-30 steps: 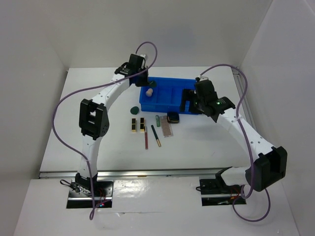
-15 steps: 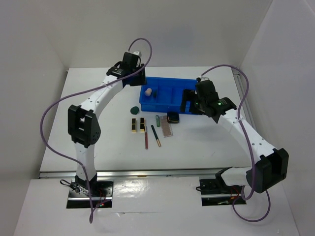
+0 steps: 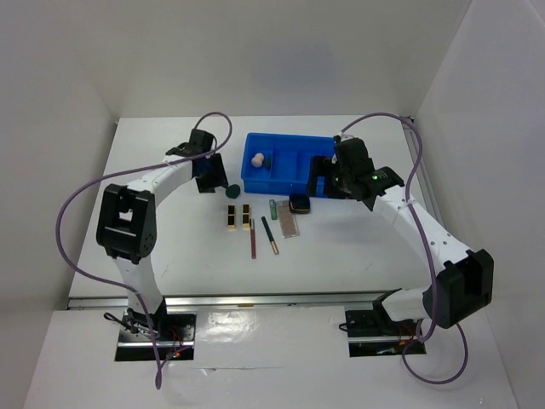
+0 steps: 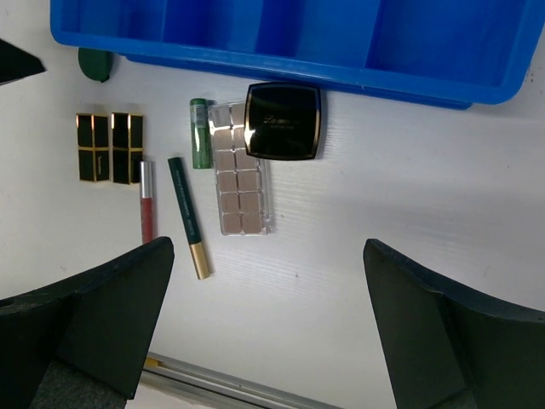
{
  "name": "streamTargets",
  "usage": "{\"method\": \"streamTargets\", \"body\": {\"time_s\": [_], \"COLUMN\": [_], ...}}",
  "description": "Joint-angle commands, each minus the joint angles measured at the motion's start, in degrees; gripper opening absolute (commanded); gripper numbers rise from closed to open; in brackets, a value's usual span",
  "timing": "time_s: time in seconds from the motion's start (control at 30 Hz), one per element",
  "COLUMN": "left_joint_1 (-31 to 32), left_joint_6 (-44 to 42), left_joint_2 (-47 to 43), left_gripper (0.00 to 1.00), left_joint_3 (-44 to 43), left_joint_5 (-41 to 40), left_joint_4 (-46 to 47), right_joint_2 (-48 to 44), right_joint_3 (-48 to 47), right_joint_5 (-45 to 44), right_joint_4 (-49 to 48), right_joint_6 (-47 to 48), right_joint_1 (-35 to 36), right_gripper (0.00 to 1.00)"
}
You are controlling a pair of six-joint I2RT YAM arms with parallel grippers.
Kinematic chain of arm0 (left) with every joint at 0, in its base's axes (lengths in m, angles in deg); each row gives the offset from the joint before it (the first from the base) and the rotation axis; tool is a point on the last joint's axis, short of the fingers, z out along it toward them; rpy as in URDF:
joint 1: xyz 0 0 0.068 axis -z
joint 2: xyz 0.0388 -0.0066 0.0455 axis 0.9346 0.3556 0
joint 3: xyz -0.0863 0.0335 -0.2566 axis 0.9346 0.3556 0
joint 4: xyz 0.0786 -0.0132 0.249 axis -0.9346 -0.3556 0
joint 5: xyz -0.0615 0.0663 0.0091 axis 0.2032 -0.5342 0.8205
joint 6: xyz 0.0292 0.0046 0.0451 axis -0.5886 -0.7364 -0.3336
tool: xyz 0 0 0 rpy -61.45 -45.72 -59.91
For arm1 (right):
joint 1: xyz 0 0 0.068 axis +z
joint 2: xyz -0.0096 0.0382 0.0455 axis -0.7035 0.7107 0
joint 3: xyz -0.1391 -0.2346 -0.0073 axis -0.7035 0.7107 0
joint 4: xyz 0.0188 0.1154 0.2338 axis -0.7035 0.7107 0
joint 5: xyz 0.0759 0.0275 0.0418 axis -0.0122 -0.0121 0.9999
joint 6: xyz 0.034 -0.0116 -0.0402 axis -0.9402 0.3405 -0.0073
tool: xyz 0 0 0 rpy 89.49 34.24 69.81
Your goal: Organize the makeup
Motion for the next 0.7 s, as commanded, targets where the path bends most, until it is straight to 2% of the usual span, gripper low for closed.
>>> {"method": "streamTargets", "body": {"time_s": [0.0, 0.23, 0.37, 0.43, 0.47, 0.5, 0.67], "left_joint_1": [0.7, 1.2, 1.2, 1.2, 1.7, 1.7, 1.7], "left_joint_6": [1.0, 2.4, 4.3, 4.3, 5.0, 5.0, 5.0], "left_joint_2": [4.9, 8.9, 10.8, 12.9, 13.4, 13.4, 16.1], "left_gripper": [0.59, 0.59, 0.55, 0.50, 0.44, 0.44, 0.19], "left_joint_3": [-3.8, -4.5, -5.6, -7.0, -7.7, -7.7, -10.0], "left_joint_5": [1.8, 0.5, -1.5, -2.2, -2.8, -3.5, -5.5], "left_joint_4": [0.9, 1.5, 2.3, 1.1, 1.0, 1.0, -1.8], "right_joint_2": [-0.1, -0.1, -0.1, -0.1, -0.1, -0.1, -0.1], "right_joint_3": [-0.5, 0.1, 0.1, 0.1, 0.1, 0.1, 0.1], "right_joint_5": [0.8, -0.3, -0.4, -0.4, -0.4, 0.2, 0.7], "right_joint_4": [-2.6, -2.1, -2.1, -2.1, -2.1, -2.1, -2.1], "right_joint_6": [0.6, 0.6, 0.6, 0.6, 0.6, 0.6, 0.6], "right_joint_1": [-0.3, -0.3, -0.3, -0.3, -0.3, -0.3, -0.3], "right_gripper": [1.00, 1.00, 1.00, 1.00, 1.00, 1.00, 1.00]}}
